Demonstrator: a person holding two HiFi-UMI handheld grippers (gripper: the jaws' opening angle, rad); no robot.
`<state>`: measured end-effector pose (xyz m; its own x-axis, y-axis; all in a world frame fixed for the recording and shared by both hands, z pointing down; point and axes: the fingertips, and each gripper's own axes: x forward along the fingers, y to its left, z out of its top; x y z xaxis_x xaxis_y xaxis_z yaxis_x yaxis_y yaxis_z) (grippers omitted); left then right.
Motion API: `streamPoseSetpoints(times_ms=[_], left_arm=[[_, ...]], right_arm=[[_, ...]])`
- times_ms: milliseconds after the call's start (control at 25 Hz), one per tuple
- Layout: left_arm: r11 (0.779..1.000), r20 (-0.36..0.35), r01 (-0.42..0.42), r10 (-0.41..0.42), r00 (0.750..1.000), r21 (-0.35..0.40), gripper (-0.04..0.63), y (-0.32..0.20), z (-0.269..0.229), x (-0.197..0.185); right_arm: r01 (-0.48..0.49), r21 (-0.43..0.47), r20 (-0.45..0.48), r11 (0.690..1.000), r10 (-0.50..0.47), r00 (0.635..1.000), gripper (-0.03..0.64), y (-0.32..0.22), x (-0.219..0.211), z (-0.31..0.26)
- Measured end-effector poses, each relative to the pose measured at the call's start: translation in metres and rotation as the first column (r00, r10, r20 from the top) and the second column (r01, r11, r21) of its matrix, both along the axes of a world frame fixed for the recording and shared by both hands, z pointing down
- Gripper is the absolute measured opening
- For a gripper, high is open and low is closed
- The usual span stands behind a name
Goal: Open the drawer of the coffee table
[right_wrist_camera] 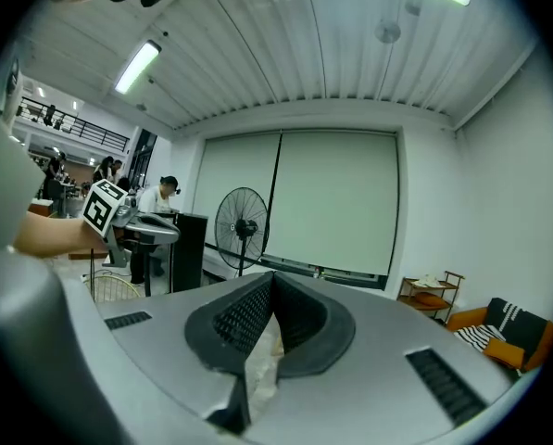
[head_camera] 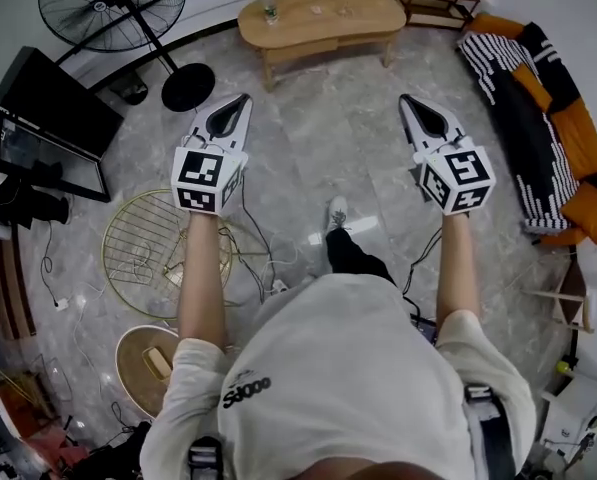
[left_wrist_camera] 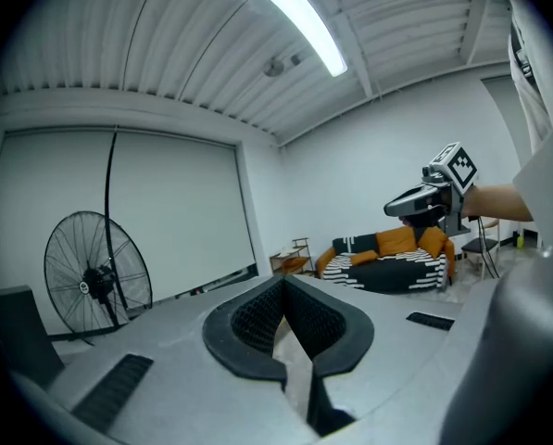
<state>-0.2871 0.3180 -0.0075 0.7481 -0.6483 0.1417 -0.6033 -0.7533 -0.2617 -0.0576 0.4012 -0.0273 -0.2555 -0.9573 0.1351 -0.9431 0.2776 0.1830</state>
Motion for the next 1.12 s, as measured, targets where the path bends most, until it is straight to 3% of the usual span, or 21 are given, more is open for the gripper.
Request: streamPoseSetpoints(times_ms=[400,680,1120], left_arm=[[0.999,0.022,0.022,-0.022,1.000,-0.026,0.017,-0.135,0.004,0.056],[0.999,-0.026,0.009,-0.010,1.000,-0.039,0.017,-0.230,-0.005,0.116],[0.998,-0.004,0.030,-0.030,1.000,-0.052,0.017,-0.343,0.003,0.179]], right_arm=[[0.010,-0.002,-0.023,1.000,-0.010,1.000,0.006,-0.139,0.059,0.000],[-0.006,-0.024,-0.013,1.000,0.005,1.000,0.006,-0.230,0.122,0.000],[-0.019,-0.038,0.022,0.999,0.020,1.000,0.006,-0.334,0.189,0.008]])
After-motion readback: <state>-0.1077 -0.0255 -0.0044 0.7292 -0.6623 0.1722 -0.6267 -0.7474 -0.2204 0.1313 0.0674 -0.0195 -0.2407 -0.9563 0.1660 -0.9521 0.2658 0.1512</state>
